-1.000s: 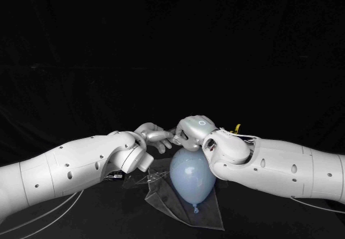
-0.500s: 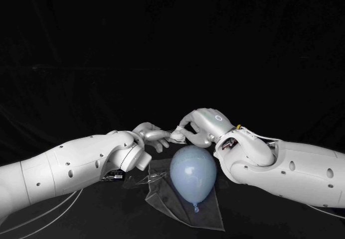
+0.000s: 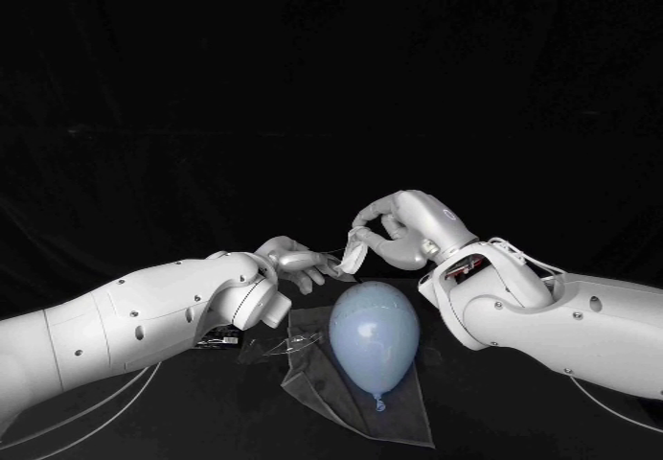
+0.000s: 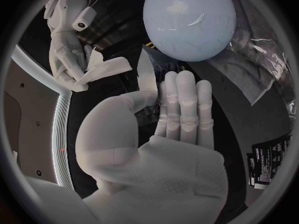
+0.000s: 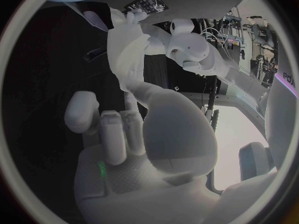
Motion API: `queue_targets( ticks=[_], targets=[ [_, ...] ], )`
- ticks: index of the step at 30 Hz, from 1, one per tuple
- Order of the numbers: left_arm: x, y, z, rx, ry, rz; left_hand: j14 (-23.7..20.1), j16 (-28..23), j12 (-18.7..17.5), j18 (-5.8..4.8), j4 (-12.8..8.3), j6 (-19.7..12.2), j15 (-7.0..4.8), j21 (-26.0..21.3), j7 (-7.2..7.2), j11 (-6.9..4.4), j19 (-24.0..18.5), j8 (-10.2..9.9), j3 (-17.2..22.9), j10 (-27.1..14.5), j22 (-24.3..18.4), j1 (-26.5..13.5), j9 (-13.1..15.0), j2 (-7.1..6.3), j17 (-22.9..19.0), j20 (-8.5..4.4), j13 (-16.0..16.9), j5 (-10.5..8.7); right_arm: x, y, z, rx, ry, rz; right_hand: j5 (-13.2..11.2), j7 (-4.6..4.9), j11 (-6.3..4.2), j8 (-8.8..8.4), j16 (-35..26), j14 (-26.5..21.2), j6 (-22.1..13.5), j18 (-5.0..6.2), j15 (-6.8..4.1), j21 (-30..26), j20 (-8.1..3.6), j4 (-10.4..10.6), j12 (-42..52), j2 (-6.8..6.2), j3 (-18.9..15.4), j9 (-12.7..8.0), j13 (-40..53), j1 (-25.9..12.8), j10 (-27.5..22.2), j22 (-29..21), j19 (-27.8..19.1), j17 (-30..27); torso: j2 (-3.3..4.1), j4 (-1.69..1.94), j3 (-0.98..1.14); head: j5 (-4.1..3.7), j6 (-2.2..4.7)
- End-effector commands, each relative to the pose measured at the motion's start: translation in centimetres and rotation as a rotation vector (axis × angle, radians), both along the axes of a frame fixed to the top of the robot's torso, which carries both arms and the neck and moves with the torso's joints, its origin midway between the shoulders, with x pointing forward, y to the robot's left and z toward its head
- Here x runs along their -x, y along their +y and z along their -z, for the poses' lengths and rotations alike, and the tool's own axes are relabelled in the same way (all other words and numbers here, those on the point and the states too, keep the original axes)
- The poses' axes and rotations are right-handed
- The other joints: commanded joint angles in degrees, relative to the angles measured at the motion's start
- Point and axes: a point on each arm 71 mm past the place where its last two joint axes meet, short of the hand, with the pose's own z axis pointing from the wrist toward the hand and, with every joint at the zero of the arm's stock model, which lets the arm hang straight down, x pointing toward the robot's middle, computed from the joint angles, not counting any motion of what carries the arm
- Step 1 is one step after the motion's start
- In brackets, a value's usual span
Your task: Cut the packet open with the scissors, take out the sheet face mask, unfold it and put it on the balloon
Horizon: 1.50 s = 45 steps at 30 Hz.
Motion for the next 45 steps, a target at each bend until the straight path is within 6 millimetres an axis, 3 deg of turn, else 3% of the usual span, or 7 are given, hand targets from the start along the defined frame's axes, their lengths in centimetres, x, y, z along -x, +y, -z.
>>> queue_targets(
  ticks=[1,12,18,22,26,33,45],
  targets=[
    [-0.1,0.3,-0.1,0.001,-0.004,0.006,0.09,0.12,0.15,0.64,-7.99,0.22,-0.31,0.27,0.05,0.07,-0.17,0.23,7.76,0.29,0.09,-0.23,0.06,0.62,0.07,-0.41,0.1,0.2,0.2,-0.6,-0.7,-0.113,0.011,-0.031,0.13,-0.05,-0.92,0.38,0.2,6.98,0.52,-0.56,-1.49,0.09,-0.2,-0.1,0.4,0.13,0.38,1.6,15.05,-0.11,6.43,5.72,0.2,15.05,-0.01,0.0,-0.02,0.17,-0.03],
    [0.5,3.3,-0.6,0.054,-0.038,0.0,-0.27,-0.21,-0.14,0.58,-7.74,-0.16,-0.13,0.19,0.25,0.27,-0.45,-0.03,7.55,-0.14,0.02,-0.35,0.06,1.04,0.08,-0.35,0.07,-0.31,0.4,-4.2,-2.7,-0.24,0.084,-0.036,0.13,0.01,-0.88,0.39,0.2,6.98,0.37,-0.46,-1.48,-0.38,-0.29,-0.23,0.4,0.14,0.51,1.66,15.05,-0.06,6.43,5.58,-0.04,15.05,-0.05,-0.04,0.02,0.61,-0.29],
    [1.3,6.0,-0.9,0.134,-0.027,0.007,-0.75,-0.72,-0.54,0.5,-6.93,-0.77,0.21,-0.36,0.56,0.57,-0.89,-0.37,6.22,-0.66,-0.38,-0.42,0.13,1.97,0.06,-0.01,0.04,-0.97,-0.3,-6.6,-2.9,-0.272,0.128,-0.001,0.13,0.04,-0.87,0.39,0.2,6.98,0.32,-0.44,-1.48,-0.45,-0.32,-0.26,0.4,0.13,0.53,1.68,15.05,-0.07,6.43,5.56,-0.08,15.05,-0.1,-0.07,0.06,1.69,-1.29],
    [2.0,8.0,-1.0,0.176,-0.002,0.092,-2.22,-2.16,-1.71,0.44,-5.58,-2.39,1.02,-2.57,1.29,1.36,-1.75,-1.32,2.41,-2.15,-1.87,0.61,0.25,4.22,-0.16,1.06,-0.23,-2.0,-0.9,-7.9,-2.9,-0.276,0.14,0.029,0.13,0.06,-0.85,0.4,0.2,6.98,0.28,-0.45,-1.48,-0.43,-0.34,-0.28,0.4,0.13,0.54,1.69,15.05,-0.08,6.43,5.57,-0.06,15.05,-0.11,-0.07,0.08,2.76,-2.52],
    [2.9,10.0,-0.8,0.167,0.038,0.218,-2.72,-2.91,-2.35,0.48,-5.07,-2.92,1.33,-3.64,1.63,1.69,-1.82,-1.89,0.59,-2.73,-2.68,1.75,0.29,4.84,-0.29,1.56,-0.42,-2.64,-1.4,-8.8,-2.7,-0.272,0.15,0.048,0.13,0.08,-0.84,0.4,0.2,6.98,0.25,-0.45,-1.47,-0.42,-0.36,-0.3,0.4,0.11,0.53,1.71,15.05,-0.1,6.43,5.58,-0.05,15.05,-0.05,0.02,0.07,4.44,-3.98],
    [5.0,13.4,0.1,0.063,0.142,0.428,-5.5,-6.55,-5.6,0.51,1.12,-5.4,3.01,-10.31,3.2,3.32,-2.11,-4.98,-10.39,-5.38,-7.4,9.36,0.32,8.22,-0.75,4.22,-1.54,-6.29,-2.3,-9.4,-2.2,-0.259,0.163,0.069,0.13,0.09,-0.82,0.41,0.2,6.98,0.23,-0.45,-1.47,-0.45,-0.38,-0.31,0.4,0.09,0.53,1.73,15.05,-0.13,6.43,5.58,-0.06,15.05,-0.14,0.12,0.07,6.57,-6.32],
    [7.4,21.0,0.8,-0.089,0.385,0.488,-5.0,-6.9,-6.24,0.53,2.7,-4.34,2.74,-11.16,2.76,2.95,-1.29,-5.64,-11.79,-4.64,-8.21,11.73,0.39,6.81,-0.29,4.21,-1.8,-6.2,-3.3,-9.7,-1.6,-0.239,0.18,0.085,0.13,0.09,-0.82,0.41,0.2,6.98,0.23,-0.45,-1.47,-0.45,-0.38,-0.31,0.4,0.09,0.53,1.73,15.05,-0.13,6.43,5.58,-0.06,15.05,-0.12,0.09,0.02,9.5,-9.77]
  ],
)
